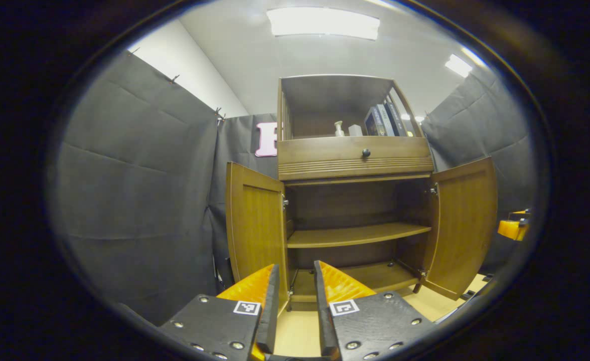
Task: Open the right door of the double-door shoe cabinet with the right hand, and open the left door with the left hand.
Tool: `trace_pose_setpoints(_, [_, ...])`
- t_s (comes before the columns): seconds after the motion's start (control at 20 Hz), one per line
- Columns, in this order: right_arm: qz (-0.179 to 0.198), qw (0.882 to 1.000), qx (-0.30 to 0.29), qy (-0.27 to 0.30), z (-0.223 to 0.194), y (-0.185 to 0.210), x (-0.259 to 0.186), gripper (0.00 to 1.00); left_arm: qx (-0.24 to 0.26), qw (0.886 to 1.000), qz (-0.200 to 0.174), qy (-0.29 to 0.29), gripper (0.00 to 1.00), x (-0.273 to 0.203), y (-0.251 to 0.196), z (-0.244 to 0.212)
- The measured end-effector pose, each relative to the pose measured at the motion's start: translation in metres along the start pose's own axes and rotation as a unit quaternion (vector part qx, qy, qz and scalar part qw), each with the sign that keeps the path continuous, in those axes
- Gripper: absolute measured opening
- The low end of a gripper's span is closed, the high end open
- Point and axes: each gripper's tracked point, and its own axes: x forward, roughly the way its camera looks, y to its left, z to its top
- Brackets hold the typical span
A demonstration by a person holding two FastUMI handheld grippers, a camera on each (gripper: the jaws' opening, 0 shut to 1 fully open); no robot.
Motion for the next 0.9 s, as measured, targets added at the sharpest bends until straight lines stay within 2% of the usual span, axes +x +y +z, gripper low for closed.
trace_pose_setpoints(0.3, [0.004,1.000,0.000,-0.005,0.007,0.002,0.007,0.98,0.013,1.000,0.004,-0.012,0.92,0.004,0.005,0.005])
trace_pose_setpoints(0.35, [0.005,1.000,-0.001,-0.004,0.007,0.002,0.008,0.98,0.013,1.000,0.004,-0.013,0.92,0.005,0.004,0.005])
trace_pose_setpoints(0.4, [0.006,1.000,-0.001,-0.005,0.007,0.003,0.008,0.93,0.012,1.000,0.003,-0.014,0.92,0.004,0.004,0.005])
trace_pose_setpoints(0.45, [0.005,1.000,-0.001,-0.005,0.008,0.003,0.010,0.98,0.013,1.000,0.004,-0.014,0.92,0.005,0.004,0.006])
trace_pose_setpoints(0.9, [0.002,1.000,-0.010,-0.012,0.016,0.006,0.015,0.98,0.025,0.999,0.008,-0.019,0.92,0.008,0.010,0.006])
